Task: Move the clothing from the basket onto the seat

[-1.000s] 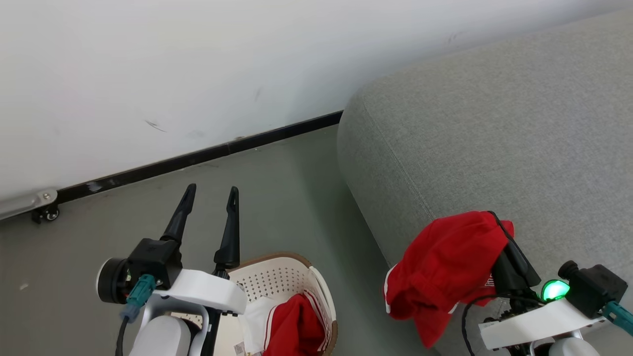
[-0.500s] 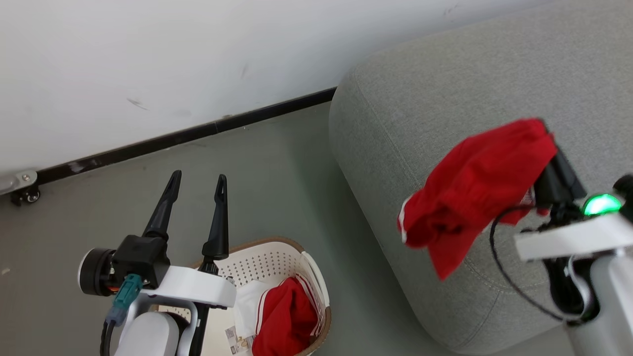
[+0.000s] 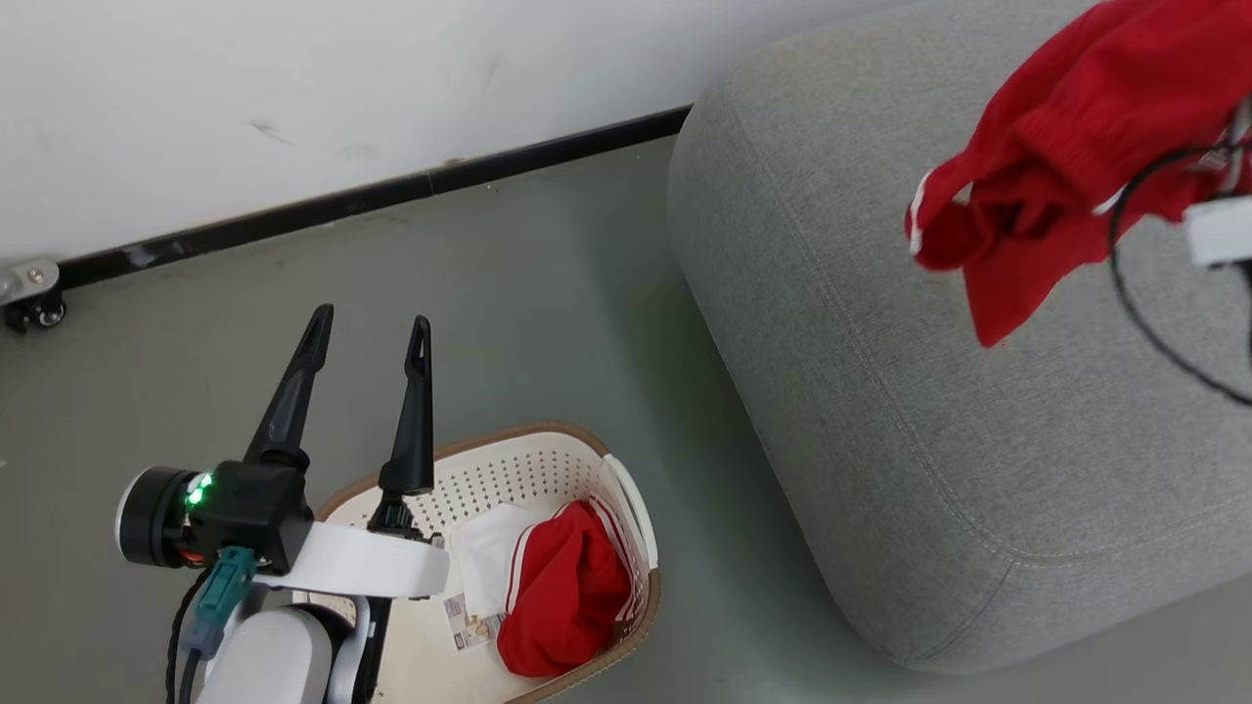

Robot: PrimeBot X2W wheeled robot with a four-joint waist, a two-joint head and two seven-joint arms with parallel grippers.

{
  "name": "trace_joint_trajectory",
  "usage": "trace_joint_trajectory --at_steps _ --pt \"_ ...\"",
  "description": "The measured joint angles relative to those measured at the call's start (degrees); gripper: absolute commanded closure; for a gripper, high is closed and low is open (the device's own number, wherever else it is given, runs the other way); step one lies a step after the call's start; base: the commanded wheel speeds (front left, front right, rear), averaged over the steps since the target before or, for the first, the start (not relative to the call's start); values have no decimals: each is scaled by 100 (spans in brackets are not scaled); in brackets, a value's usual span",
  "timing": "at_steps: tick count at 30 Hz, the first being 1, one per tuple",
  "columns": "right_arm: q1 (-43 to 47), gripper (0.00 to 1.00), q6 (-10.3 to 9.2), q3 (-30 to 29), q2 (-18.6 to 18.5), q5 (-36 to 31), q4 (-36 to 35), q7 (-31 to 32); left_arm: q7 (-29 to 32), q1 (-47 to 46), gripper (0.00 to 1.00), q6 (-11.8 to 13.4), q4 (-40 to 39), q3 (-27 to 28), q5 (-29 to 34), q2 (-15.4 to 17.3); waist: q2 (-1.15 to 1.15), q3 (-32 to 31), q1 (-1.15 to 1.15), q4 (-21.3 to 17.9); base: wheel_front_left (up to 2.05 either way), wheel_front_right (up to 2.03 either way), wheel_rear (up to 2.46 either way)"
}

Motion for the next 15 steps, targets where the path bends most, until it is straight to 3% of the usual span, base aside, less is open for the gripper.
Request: trace_joint_trajectory --at_steps 15 --pt "-1237 100 0 -816 -659 -52 1120 271 4 -83 0 15 -492 97 145 213 0 543 0 202 0 0 0"
